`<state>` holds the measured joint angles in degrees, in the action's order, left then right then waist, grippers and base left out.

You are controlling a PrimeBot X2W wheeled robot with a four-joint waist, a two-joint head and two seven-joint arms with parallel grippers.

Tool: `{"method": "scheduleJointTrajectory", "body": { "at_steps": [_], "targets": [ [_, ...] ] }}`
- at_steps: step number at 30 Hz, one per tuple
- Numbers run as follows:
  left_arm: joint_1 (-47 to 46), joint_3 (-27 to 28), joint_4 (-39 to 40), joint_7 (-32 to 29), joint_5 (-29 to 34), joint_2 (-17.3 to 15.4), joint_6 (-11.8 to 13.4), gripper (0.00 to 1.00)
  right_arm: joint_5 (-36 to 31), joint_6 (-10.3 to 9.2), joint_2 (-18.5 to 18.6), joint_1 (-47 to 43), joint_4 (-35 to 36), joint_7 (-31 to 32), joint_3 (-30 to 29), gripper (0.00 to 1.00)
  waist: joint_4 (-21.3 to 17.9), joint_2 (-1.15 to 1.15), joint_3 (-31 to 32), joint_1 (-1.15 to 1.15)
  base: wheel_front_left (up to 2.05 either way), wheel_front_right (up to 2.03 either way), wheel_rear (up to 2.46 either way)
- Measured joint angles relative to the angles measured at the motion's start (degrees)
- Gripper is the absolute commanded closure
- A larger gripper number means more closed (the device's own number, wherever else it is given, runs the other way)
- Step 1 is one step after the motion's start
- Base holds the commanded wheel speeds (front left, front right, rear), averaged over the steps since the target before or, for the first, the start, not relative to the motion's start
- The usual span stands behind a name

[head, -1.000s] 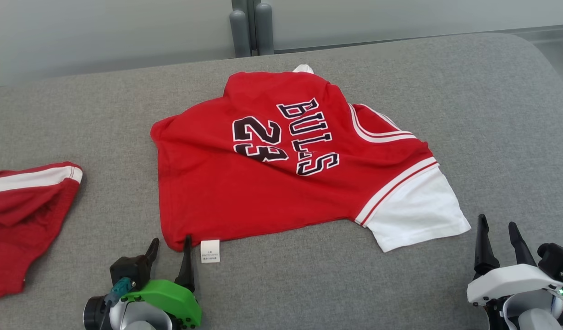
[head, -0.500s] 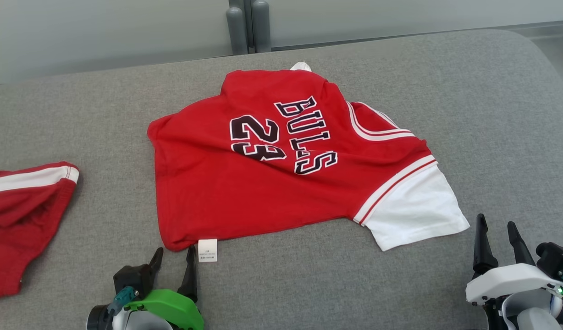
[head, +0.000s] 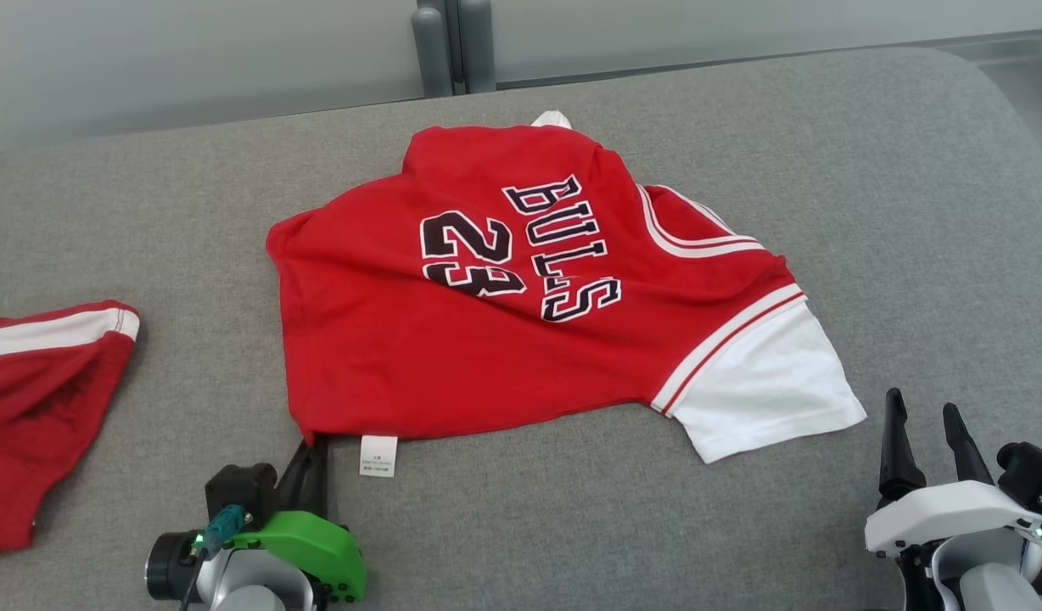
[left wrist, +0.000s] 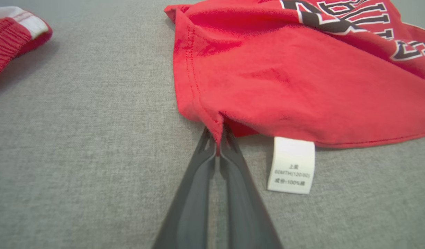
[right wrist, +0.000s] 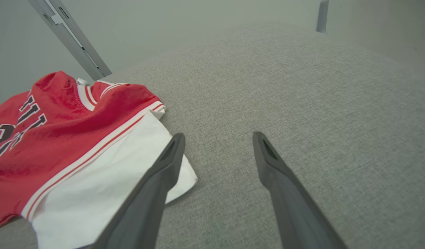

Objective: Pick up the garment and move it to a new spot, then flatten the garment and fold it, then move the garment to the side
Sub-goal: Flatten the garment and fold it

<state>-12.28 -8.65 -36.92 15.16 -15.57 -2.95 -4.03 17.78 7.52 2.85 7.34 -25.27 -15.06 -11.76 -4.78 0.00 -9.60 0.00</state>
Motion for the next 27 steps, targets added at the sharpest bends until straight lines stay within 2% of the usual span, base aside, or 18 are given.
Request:
{"method": "scheduleJointTrajectory", "body": {
  "at_steps": [8, 9, 11, 16, 19, 27],
  "targets": [
    [0.1, -0.6, 2.8, 0.0, 9.3, -5.9, 0.9, 1.00, 2.0, 0.00, 0.0, -0.8, -1.0, 0.0, 0.2, 0.00, 1.3, 0.00, 2.6, 0.00, 0.00, 0.00, 0.00],
    [0.3, -0.6, 2.7, 0.0, 9.8, -6.6, 1.0, 0.83, 2.3, 0.00, 0.0, -0.8, -1.1, 0.0, 0.4, 0.00, 1.5, 0.00, 3.0, 0.00, 0.00, 0.00, 0.00],
    [0.8, -0.9, 1.3, 0.0, 11.3, -7.8, 1.4, 0.00, 2.6, 0.00, 0.0, -0.9, -1.3, 0.0, 0.8, 0.00, 1.8, 0.00, 3.6, 0.00, 0.00, 0.00, 0.00],
    [2.9, -0.2, -4.3, 0.0, 11.8, -9.3, 3.6, 0.00, 3.0, 0.00, 0.0, -1.4, -1.9, 0.0, 1.3, 0.00, 2.2, 0.00, 5.4, 0.00, 0.00, 0.00, 0.00],
    [5.0, 2.3, -5.4, 0.0, 10.1, -8.9, 4.9, 0.00, 2.7, 0.00, 0.0, -2.2, -1.7, 0.0, 1.1, 0.00, 2.2, 0.00, 7.0, 0.00, 0.00, 0.00, 0.00],
    [8.1, 6.5, 3.5, 0.0, 7.1, -4.0, 5.6, 0.00, -0.6, 0.00, 0.0, -2.6, 3.0, 0.0, 3.5, 0.00, 2.8, 0.00, 9.3, 0.00, 0.00, 0.00, 0.00]
  ]
}}
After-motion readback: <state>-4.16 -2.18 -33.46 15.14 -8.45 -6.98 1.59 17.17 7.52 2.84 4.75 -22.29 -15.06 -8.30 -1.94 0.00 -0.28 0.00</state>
